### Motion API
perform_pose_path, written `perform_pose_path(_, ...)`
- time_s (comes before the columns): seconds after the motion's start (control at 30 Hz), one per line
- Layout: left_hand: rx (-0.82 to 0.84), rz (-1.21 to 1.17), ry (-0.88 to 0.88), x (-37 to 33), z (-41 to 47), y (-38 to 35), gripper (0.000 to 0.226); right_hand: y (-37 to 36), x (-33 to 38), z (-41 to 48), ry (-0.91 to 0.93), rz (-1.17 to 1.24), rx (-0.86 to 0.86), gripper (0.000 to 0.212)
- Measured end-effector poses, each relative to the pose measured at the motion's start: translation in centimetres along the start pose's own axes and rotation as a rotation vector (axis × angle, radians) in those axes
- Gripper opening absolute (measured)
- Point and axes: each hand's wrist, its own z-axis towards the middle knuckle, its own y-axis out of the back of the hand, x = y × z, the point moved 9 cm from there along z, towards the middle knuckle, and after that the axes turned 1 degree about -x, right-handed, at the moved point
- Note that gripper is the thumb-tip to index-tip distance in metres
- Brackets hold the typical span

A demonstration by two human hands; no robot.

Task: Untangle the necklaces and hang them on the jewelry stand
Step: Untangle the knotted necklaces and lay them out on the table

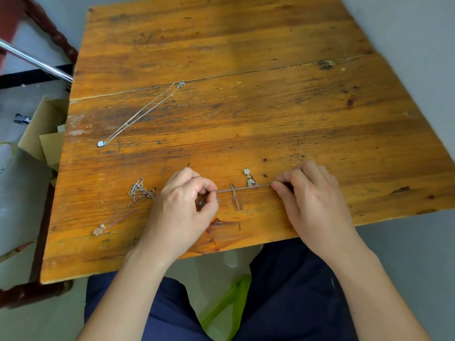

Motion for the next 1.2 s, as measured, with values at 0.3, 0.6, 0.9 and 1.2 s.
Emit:
perform_pose_path(0.3, 0.033, -0.01, 0.029, -0.4, 0.7, -0.2, 0.01, 0.2, -0.4, -0.6, -0.025, 0.082, -0.033, 0.019)
perform_pose_path(0.6, 0.166, 0.109, -0.22, -4.7, 3.3, -3.2, 0.027, 0.0, -0.3, -0.8, -0.001, 0.098, -0.03, 0.014)
perform_pose_path(0.9, 0.115, -0.101, -0.123, -3.5, 3.1, -1.4, 0.003, -0.2, 0.5, -0.7, -0.001, 0.044, -0.012, 0.015)
perform_pose_path(1.2, 0.156, -0.044, -0.225, -5.6, -0.8, -2.3, 0.003, -0.2, 0.0, 0.1, -0.027, 0.063, -0.038, 0.012)
